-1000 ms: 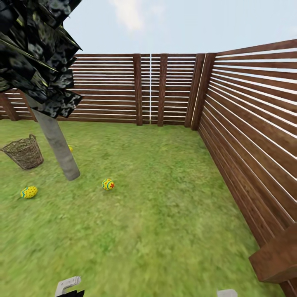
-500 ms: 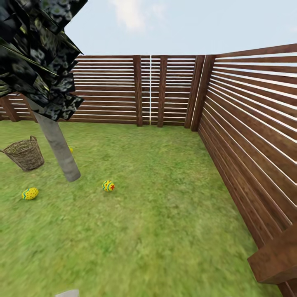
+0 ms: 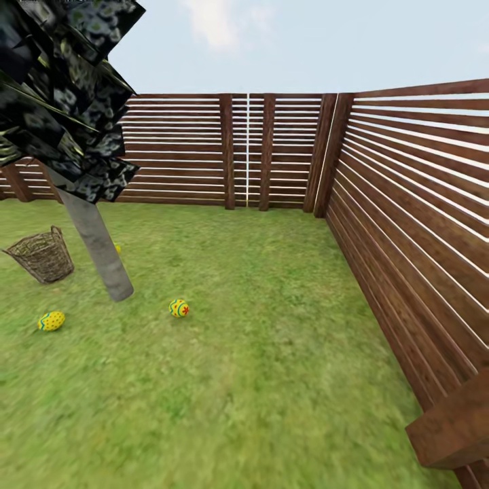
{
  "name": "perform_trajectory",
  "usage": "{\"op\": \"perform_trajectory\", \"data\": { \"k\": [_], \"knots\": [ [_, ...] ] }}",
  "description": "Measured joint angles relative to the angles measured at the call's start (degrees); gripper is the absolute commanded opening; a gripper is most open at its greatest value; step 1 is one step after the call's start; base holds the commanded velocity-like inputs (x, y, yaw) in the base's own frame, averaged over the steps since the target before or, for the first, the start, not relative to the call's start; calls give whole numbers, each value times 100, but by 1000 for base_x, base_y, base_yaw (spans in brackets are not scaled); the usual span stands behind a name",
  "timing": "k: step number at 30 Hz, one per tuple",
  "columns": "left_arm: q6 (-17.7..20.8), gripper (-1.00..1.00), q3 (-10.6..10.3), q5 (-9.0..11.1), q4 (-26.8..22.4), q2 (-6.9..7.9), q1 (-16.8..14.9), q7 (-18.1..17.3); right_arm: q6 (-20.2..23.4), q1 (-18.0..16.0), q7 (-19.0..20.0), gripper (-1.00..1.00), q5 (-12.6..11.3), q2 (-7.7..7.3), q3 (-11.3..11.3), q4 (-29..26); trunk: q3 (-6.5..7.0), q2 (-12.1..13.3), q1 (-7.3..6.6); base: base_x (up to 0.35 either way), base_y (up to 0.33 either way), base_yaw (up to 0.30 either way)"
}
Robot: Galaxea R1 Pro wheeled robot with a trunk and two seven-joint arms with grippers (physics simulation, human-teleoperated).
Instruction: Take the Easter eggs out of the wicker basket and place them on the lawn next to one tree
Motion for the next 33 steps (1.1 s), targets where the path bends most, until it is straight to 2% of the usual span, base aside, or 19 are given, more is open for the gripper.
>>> {"op": "perform_trajectory", "data": {
  "k": [11, 21, 33],
  "knots": [
    [4, 100, 0, 0, 0, -29, 67, 0, 1, 311, 0, 100, 0, 0, 0, 1, 197, 441, -242, 0, 0, 0],
    [2, 100, 1, 0, 3, -39, 148, 0, 1, 355, 0, 100, 0, 2, 0, -3, 377, 843, -461, 0, 0, 0],
    [23, 100, 8, 15, 0, -41, 150, -6, 1, 357, 0, 100, 0, 2, 0, 0, 378, 844, -462, 0, 0, 0]
  ]
}}
